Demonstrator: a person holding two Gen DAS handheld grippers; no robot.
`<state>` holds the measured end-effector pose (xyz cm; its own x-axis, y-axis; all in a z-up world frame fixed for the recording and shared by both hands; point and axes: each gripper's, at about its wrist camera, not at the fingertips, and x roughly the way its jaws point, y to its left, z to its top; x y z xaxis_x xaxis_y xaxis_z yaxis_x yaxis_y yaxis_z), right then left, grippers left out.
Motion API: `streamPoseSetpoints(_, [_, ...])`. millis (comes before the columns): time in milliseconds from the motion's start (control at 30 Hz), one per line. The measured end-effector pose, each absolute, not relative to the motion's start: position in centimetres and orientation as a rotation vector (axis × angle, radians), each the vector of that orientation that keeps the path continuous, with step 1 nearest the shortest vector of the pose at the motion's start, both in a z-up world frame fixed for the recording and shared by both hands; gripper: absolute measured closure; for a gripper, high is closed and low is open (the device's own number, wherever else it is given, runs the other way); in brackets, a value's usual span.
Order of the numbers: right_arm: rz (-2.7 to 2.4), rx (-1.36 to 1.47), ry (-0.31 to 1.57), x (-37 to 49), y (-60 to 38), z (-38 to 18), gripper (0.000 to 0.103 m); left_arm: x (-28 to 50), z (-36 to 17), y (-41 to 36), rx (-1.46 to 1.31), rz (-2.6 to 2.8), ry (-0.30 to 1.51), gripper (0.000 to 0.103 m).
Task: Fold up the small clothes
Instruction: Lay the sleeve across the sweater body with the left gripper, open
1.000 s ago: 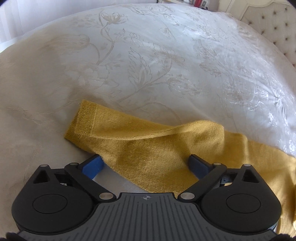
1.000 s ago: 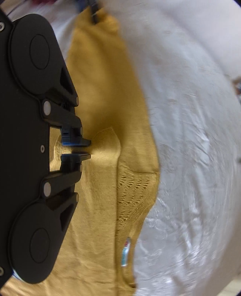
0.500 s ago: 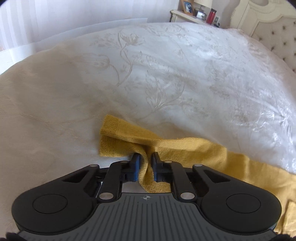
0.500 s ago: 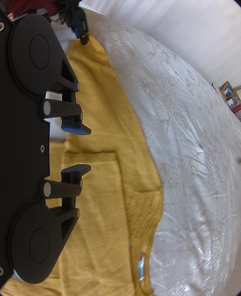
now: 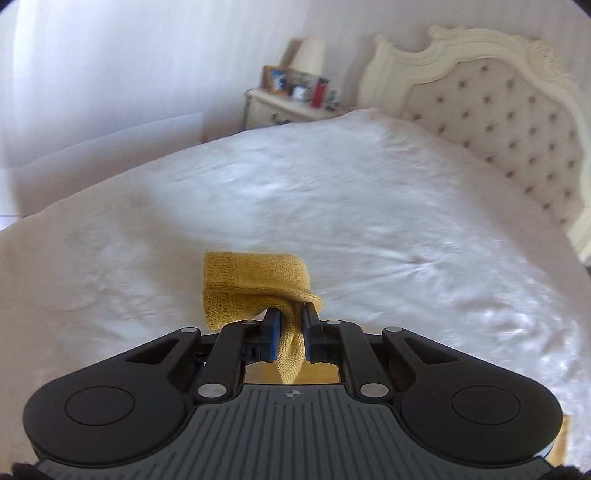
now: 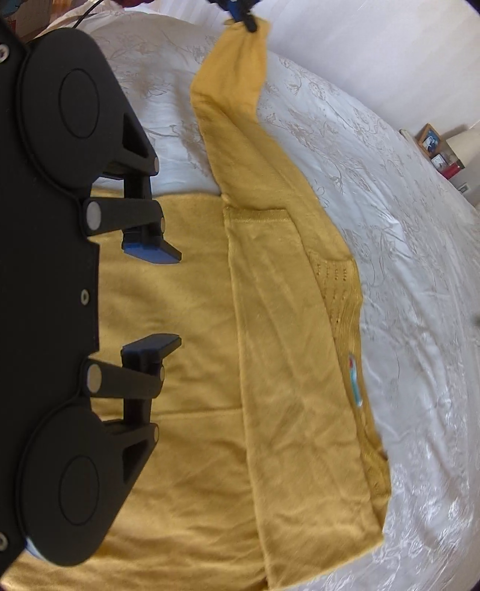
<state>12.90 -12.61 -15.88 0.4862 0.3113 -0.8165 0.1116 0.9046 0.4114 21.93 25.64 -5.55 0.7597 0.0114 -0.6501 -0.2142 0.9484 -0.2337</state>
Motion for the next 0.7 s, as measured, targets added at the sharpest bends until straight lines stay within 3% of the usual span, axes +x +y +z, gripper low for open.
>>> streamPoseSetpoints(267, [0.148, 0.509, 1.027, 8.5, -19.9, -16.0, 0.051, 21.4, -2.2, 9.6, -0.261, -0.059, 0.642, 0.091])
streamPoseSetpoints(433, [0.131, 0.511, 1.029, 6.7, -24.8, -16.5, 0.050, 21.6, -5.0, 0.2, -0.260, -0.148, 0.709, 0.089])
streamPoseSetpoints(533, [0.118, 0.492, 1.034, 6.1, -27.2, -16.7, 0.050, 21.7, -7.4, -4.2, -0.237, -0.184, 0.785, 0.080])
streamPoseSetpoints(700, [0.081, 0.501, 1.034, 6.1, -29.8, -17.1, 0.049, 20.5, -10.3, -7.6, -0.164, -0.284, 0.883, 0.075])
